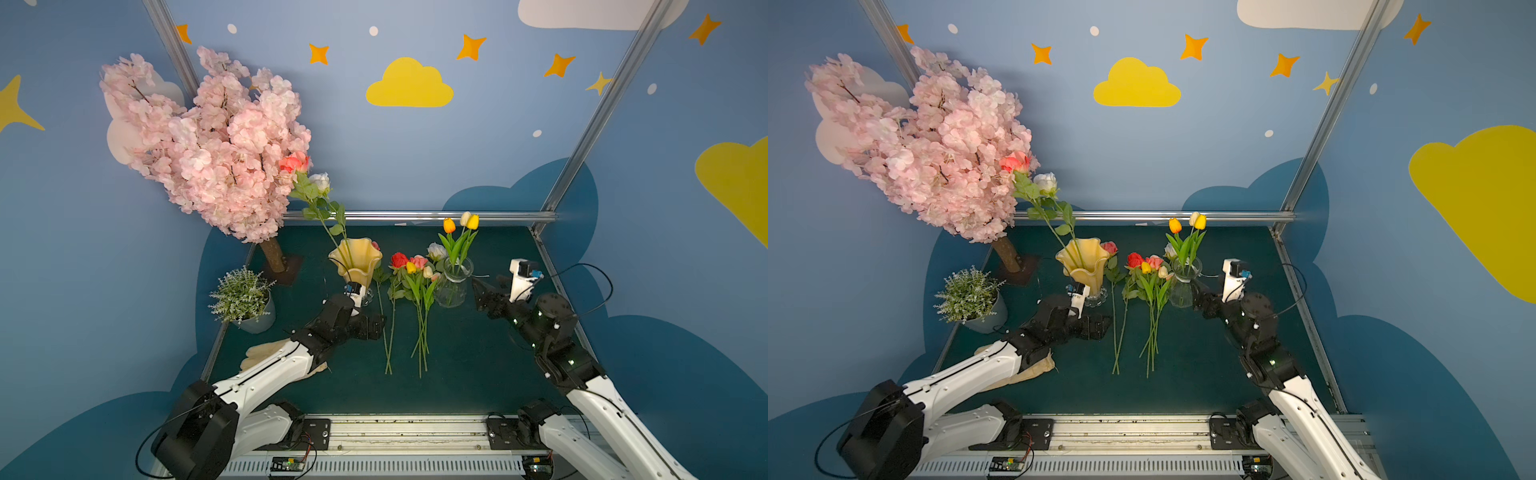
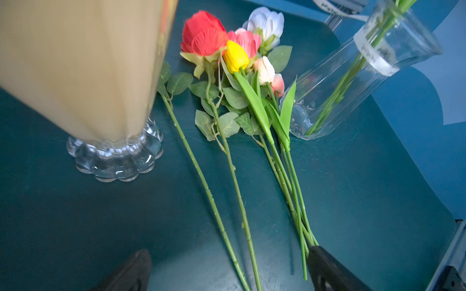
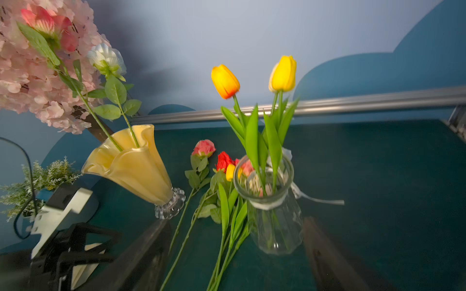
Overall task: Arrange the flowers in different vases according to their variety
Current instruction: Pick up the flower at the center of the board.
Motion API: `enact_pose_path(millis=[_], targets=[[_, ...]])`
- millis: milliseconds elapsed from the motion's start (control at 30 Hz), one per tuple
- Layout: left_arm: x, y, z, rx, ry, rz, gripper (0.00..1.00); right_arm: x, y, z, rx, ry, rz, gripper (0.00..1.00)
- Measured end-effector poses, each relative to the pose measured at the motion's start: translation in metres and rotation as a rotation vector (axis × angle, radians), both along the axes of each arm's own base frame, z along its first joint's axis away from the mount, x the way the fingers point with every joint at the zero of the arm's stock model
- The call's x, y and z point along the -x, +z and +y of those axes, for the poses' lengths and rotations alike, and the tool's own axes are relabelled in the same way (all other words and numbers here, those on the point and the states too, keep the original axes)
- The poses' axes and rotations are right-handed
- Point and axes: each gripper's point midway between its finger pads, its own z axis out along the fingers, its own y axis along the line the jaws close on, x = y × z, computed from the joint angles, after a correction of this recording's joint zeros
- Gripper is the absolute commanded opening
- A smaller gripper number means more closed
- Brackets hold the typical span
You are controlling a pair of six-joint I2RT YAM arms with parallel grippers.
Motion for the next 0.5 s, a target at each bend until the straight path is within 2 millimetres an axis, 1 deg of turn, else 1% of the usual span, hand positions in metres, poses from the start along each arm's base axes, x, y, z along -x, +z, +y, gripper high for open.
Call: enact_pose_path(millis=[33, 100, 167, 233, 300, 367, 433, 500], targets=[[-0.001, 0.0, -0.004, -0.01, -0.007, 0.024, 0.99, 0.006, -0.016, -0.006, 0.013, -0.015, 0.018, 0.98], [-0.004, 0.005, -0.014, -0.023, -0.017, 0.056, 0.95, 0.014, -0.038, -0.015, 0.027, -0.043, 0.043, 0.98], [-0.007, 0.009, -0.022, -0.031, -0.024, 0.081, 0.87, 0.019, -0.054, -0.021, 0.037, -0.063, 0.052, 0.98], [-0.01, 0.012, -0.03, -0.048, -0.031, 0.109, 0.78, 0.021, -0.062, -0.027, 0.039, -0.086, 0.049, 0.98], [-0.012, 0.01, -0.036, -0.07, -0.031, 0.142, 0.72, 0.022, -0.067, -0.031, 0.039, -0.106, 0.045, 0.98], [-0.013, 0.004, -0.041, -0.101, -0.032, 0.174, 0.69, 0.022, -0.074, -0.034, 0.043, -0.121, 0.054, 0.98], [-0.014, -0.006, -0.045, -0.139, -0.03, 0.21, 0.67, 0.022, -0.075, -0.035, 0.044, -0.13, 0.056, 0.98], [-0.016, -0.016, -0.048, -0.175, -0.03, 0.24, 0.63, 0.022, -0.074, -0.037, 0.039, -0.137, 0.051, 0.98]])
